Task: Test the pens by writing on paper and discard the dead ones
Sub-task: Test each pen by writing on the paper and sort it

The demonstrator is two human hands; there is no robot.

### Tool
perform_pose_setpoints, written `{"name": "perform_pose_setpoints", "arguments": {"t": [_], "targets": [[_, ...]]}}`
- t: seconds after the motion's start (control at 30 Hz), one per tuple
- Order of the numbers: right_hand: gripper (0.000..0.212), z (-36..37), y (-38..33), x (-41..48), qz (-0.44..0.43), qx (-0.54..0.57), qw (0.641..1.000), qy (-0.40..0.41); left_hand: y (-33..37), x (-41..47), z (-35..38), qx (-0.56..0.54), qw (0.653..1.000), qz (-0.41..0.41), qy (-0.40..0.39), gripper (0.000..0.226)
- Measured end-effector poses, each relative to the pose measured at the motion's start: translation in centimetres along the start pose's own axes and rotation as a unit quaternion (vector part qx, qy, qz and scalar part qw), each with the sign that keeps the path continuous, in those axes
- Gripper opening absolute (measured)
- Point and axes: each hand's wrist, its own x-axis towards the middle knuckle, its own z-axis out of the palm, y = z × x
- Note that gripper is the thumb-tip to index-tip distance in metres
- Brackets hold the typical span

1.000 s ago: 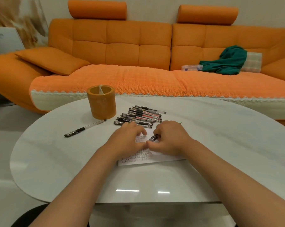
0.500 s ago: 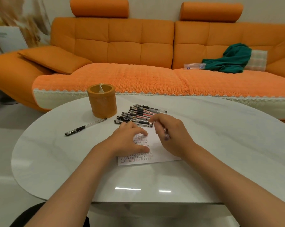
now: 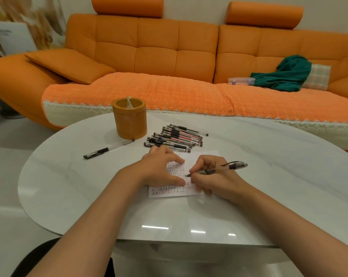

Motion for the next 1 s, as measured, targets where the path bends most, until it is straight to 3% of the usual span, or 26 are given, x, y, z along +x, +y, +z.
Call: {"name": "perform_pose_setpoints", "arguments": {"t": [0.3,1.0], "targets": [[0.013,0.05,0.22,-0.42,0.006,-0.074,0.996,-0.058,-0.12,0.07,0.06,0.003,1.000,-0.008,-0.012,0.086],[0.020,0.27,0.63,-0.63,-0.028,-0.139,0.989,-0.048,0.05,0.05,0.09,0.009,1.000,-0.014,-0.016,0.088]]}}
